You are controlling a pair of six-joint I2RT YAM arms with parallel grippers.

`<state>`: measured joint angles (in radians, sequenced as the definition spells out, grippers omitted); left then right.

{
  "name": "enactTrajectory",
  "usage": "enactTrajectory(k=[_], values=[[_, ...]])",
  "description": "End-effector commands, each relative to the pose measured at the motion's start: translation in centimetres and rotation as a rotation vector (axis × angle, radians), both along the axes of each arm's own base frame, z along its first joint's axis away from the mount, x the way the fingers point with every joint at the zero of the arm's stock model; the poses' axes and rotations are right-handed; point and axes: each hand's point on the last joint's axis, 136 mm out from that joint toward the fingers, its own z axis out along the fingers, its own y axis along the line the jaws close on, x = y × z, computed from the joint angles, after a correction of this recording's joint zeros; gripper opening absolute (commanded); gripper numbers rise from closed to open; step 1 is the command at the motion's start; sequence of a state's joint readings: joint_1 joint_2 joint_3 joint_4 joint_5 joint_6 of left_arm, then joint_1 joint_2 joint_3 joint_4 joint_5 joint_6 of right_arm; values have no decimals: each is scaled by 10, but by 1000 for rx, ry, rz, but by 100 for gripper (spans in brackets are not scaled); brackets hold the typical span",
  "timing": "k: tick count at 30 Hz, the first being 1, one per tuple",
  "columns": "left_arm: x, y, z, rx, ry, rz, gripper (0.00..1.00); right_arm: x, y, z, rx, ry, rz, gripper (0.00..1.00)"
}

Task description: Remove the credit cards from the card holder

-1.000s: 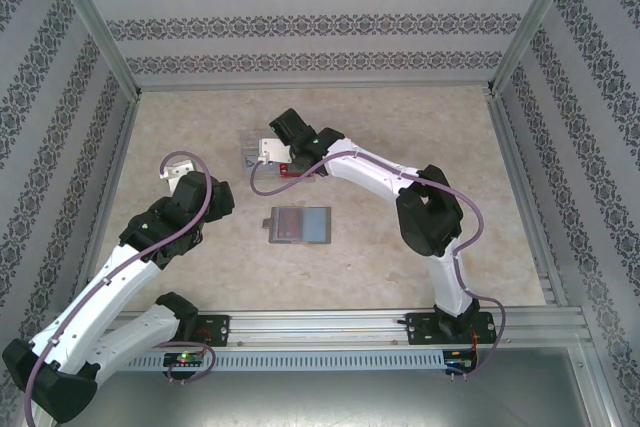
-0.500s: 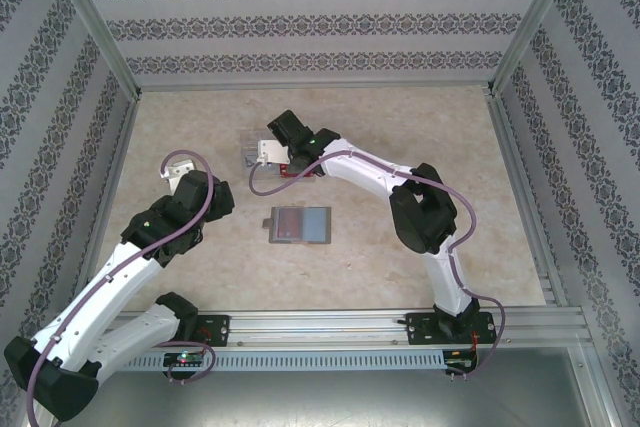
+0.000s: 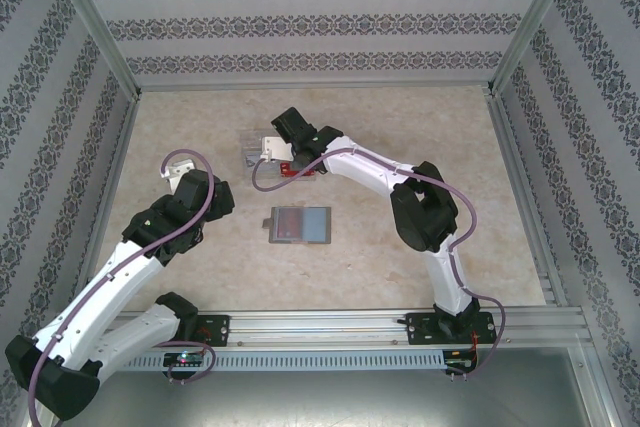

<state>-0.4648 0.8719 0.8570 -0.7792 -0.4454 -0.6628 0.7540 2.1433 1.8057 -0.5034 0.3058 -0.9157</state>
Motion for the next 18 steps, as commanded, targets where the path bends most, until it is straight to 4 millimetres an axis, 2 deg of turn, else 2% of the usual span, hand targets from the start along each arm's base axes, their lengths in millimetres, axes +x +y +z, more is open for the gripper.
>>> enactTrajectory(k=[1,6,8,10,18], values=[[-2,5,-1,-1,12,22,100,9,-2,2,11,-13,-25,1],[-2,5,-2,0,15,20,100,17,1,4,21,-48,-53,14],[-2,6,-1,-2,13,22,100,25,1,4,21,-81,-76,43],[-2,6,-2,-2,16,20,100,30,0,6,21,-107,-92,46],[-3,7,-3,-1,18,22,99,42,-3,13,36,-166,-144,44]])
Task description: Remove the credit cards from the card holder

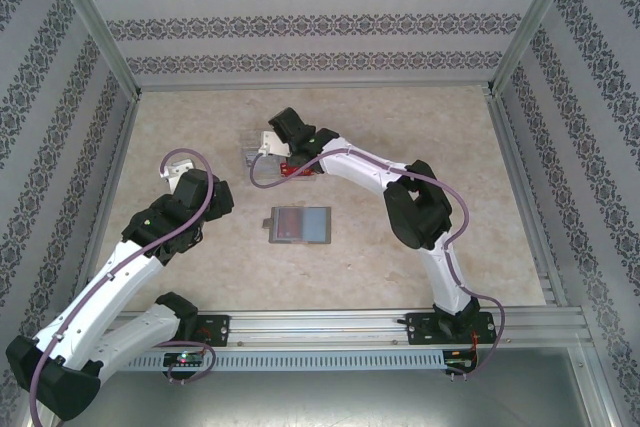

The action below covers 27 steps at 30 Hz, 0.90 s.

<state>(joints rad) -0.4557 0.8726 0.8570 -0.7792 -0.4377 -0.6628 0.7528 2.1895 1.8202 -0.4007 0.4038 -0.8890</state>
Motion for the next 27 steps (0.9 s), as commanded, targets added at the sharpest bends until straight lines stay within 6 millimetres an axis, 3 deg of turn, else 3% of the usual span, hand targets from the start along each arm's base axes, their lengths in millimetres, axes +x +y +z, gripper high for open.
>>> enactTrajectory(k=[1,4,13,21,27], values=[[-3,5,-2,2,13,18,100,20,-4,15,31,-82,-71,44],[-3,5,-2,0,15,18,100,29,-5,22,52,-124,-109,43],[-6,5,-3,-9,22,14,100,33,-13,14,77,-113,-170,43],[-8,1,-2,-30,18,-9,100,28,-20,45,157,-133,-245,44],[-7,-9,-3,-63,20,-58,100,6,-29,73,314,-107,-350,43]])
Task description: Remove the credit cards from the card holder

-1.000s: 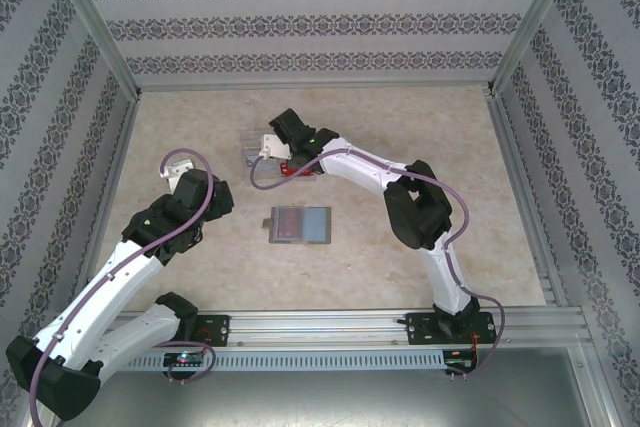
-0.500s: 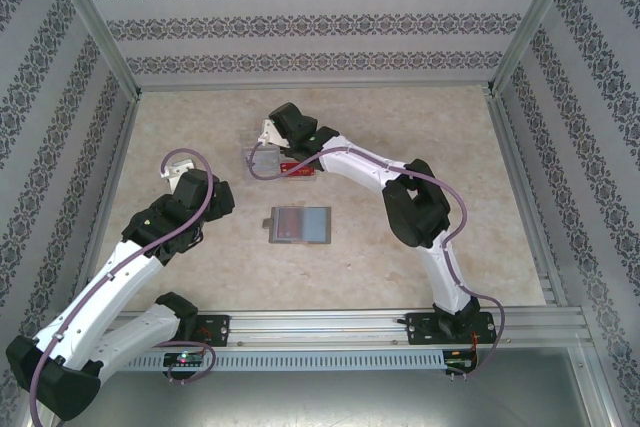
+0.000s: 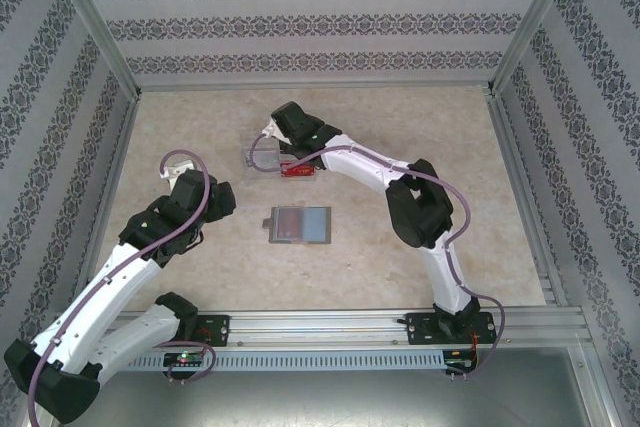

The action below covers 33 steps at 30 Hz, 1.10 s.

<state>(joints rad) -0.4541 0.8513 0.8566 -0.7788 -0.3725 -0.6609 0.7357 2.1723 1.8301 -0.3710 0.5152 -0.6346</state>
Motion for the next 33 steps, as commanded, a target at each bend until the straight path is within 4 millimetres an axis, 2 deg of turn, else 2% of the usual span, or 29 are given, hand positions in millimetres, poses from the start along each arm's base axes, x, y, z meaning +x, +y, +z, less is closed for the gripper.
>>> enactTrajectory(k=[1,7,9,13,17,24,29,33], values=[[-3,-3,-4,-20,19,-32,100,-19,-11,54,185,-37,-112,43],[1,-27,-8,-94,31,-134,100,-63,-29,66,434,71,-267,41],[2,-37,-10,-130,36,-170,100,-79,-35,67,518,117,-327,37],[5,-58,-16,-220,60,-228,98,-114,-38,56,690,255,-405,34],[8,-76,-29,-309,112,-241,94,-146,-34,30,828,418,-457,28],[15,-102,-55,-379,230,-229,83,-190,-29,-29,848,638,-534,20],[15,-121,-68,-382,270,-230,75,-213,-28,-66,834,737,-551,18],[15,-137,-79,-382,291,-238,72,-223,-37,-90,787,765,-572,17]])
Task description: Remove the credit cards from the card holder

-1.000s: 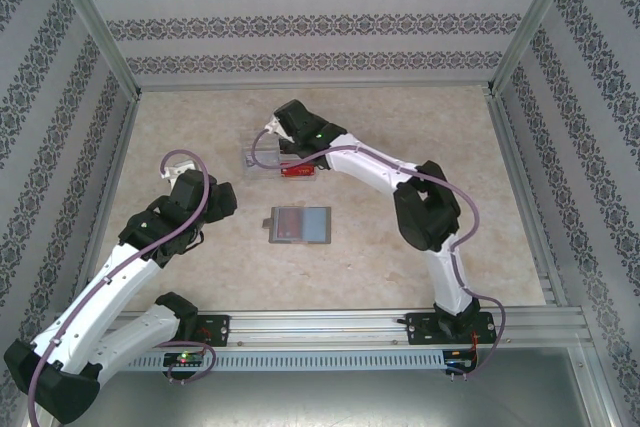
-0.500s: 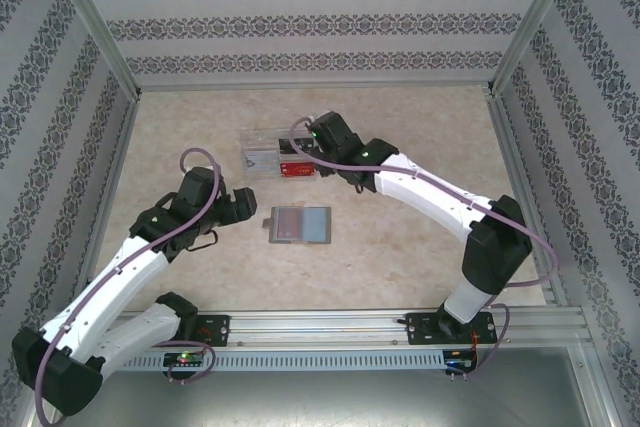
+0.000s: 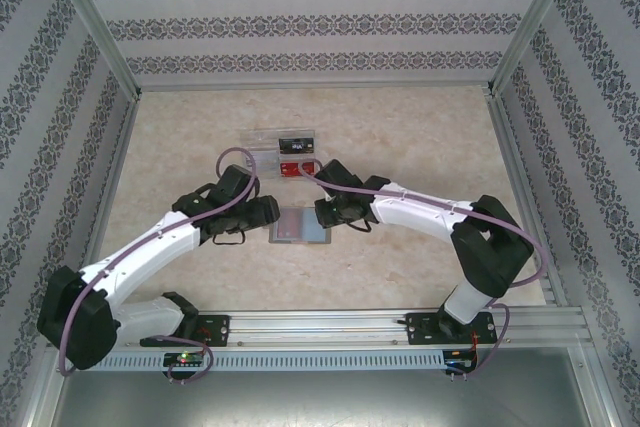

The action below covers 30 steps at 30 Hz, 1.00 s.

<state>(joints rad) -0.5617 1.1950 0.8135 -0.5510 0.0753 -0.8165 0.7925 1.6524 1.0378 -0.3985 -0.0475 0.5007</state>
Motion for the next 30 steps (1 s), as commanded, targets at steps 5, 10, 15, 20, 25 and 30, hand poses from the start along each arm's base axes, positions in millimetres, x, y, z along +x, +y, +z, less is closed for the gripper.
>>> enactTrajectory(k=[5,10,15,20,25,30], values=[[7,-27,-6,-53,-1,7,69,-10,-7,-24,11,63,-30,17],[11,-37,-17,-54,19,-27,68,-10,-11,-36,-7,92,-38,13],[12,-46,-26,-66,36,-62,68,-8,-17,-48,-42,102,-42,11],[13,-56,-36,-93,56,-84,65,-8,-22,-62,-58,126,-55,1],[13,-59,-46,-78,78,-97,62,-9,-23,-69,-59,146,-52,0],[13,-62,-54,-76,97,-110,61,-9,-21,-68,-55,149,-48,0]])
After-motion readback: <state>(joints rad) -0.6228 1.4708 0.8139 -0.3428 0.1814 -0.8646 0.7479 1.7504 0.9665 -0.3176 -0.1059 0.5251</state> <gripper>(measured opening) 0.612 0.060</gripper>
